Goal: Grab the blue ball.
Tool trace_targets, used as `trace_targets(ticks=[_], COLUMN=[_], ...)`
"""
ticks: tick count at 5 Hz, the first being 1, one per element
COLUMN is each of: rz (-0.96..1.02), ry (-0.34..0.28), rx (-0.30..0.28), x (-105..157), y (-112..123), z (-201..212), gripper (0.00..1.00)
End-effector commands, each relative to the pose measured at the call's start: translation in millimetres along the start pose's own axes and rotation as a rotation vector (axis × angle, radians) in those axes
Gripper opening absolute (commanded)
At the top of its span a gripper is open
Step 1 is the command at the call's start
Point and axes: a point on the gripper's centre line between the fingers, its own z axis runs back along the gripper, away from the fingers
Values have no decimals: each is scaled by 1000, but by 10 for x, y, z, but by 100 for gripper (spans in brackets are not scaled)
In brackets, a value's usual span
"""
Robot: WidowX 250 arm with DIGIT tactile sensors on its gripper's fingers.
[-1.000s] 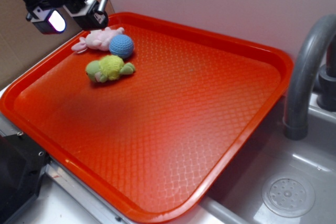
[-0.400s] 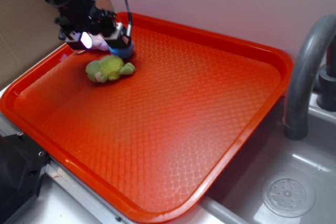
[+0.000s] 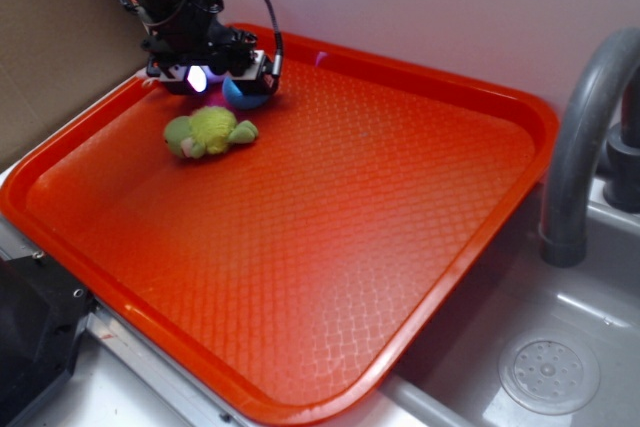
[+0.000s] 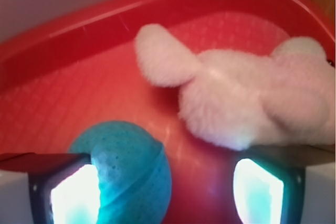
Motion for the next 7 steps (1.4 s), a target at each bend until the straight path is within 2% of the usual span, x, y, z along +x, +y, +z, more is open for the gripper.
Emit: trace_targets(ticks=[1, 3, 5, 6, 7], rz=[-4, -65, -82, -160, -296], ry=[29, 40, 32, 59, -26], rx=[-12, -90, -88, -168, -147], x=[-176, -398, -408, -410, -583], y=[-37, -272, -301, -360, -655], z=[-109, 210, 270, 814, 1406], gripper=[0, 0, 0, 0, 0])
